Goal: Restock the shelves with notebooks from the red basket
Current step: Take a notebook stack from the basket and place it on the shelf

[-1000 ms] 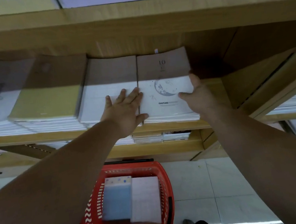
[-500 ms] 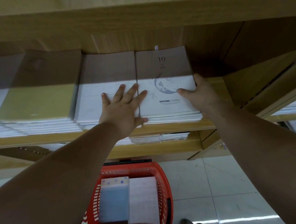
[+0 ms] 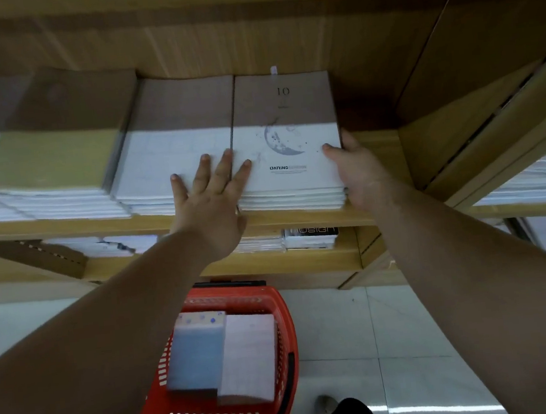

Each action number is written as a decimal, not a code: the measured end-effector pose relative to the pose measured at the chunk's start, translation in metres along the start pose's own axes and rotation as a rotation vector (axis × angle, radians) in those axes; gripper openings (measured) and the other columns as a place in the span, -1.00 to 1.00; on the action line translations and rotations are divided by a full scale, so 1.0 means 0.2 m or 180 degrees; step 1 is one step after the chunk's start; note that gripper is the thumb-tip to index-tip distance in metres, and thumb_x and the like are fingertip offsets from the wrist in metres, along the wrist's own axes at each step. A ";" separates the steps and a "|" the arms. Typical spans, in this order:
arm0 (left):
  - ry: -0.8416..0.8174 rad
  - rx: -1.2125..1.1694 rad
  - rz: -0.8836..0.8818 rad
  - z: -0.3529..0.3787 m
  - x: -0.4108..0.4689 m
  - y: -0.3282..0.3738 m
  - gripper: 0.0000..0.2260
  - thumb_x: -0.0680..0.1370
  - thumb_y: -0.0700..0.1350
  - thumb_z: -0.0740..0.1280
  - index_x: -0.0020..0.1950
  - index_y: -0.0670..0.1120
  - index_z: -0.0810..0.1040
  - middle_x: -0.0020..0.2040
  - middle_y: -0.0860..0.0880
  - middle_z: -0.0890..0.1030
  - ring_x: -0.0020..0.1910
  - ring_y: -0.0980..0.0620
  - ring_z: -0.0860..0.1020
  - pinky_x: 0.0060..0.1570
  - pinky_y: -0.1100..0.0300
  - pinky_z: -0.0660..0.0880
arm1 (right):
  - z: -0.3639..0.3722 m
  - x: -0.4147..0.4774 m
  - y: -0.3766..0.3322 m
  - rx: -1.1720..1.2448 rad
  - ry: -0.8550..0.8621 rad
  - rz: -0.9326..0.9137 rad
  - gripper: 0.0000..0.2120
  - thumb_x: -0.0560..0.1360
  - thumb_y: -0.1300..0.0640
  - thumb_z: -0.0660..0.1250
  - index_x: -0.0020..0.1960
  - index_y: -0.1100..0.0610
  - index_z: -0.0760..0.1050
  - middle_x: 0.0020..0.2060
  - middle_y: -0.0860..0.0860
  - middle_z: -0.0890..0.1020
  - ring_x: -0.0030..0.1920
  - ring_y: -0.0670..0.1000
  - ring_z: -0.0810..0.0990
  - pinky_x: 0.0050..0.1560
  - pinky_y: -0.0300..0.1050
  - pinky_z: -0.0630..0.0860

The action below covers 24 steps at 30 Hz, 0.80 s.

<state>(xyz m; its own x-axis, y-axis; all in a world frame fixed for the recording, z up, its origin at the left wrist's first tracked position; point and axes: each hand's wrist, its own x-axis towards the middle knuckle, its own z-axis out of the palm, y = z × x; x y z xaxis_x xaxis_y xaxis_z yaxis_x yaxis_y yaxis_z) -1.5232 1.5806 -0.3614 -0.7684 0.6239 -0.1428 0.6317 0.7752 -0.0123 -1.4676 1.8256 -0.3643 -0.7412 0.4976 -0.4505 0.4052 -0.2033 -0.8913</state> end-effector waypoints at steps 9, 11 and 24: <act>0.0697 -0.0355 -0.0008 0.05 -0.25 0.01 -0.22 0.58 0.13 0.25 0.65 0.11 -0.17 0.66 -0.08 -0.18 0.64 -0.16 -0.16 0.50 -0.35 -0.11 | 0.05 -0.22 0.13 -0.0360 0.1051 -0.0673 -0.55 0.64 -0.21 0.17 0.47 -0.07 0.37 0.14 -0.09 0.61 0.14 0.01 0.60 0.14 0.01 0.53; 0.0930 -0.0785 -0.0171 0.19 -0.46 -0.04 -0.28 0.54 0.05 0.32 0.64 0.06 0.08 0.65 -0.15 0.03 0.62 -0.23 0.03 0.49 -0.36 0.03 | 0.10 -0.34 0.29 -0.0254 0.1362 -0.0927 -0.59 0.63 -0.19 0.19 0.39 -0.03 0.45 0.19 -0.15 0.59 0.20 -0.05 0.57 0.28 -0.03 0.48; -0.1287 -0.2114 -0.1548 1.29 -1.13 -0.50 -0.28 0.56 0.11 0.37 0.63 0.14 0.07 0.61 -0.09 0.17 0.55 -0.17 0.22 0.47 -0.14 0.32 | 0.83 -0.69 1.45 -0.1467 0.0176 -0.0014 -0.53 0.62 -0.06 0.34 0.47 -0.31 0.31 0.42 -0.11 0.48 0.38 -0.03 0.49 0.41 0.03 0.43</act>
<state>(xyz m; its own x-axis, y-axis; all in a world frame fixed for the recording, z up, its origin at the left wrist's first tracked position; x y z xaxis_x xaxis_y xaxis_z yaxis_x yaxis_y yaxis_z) -1.3870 1.3368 -0.5829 -0.7604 0.2284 -0.6080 -0.0371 0.9193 0.3918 -1.3363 1.5572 -0.5694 -0.7189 0.5444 -0.4322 0.6070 0.1887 -0.7720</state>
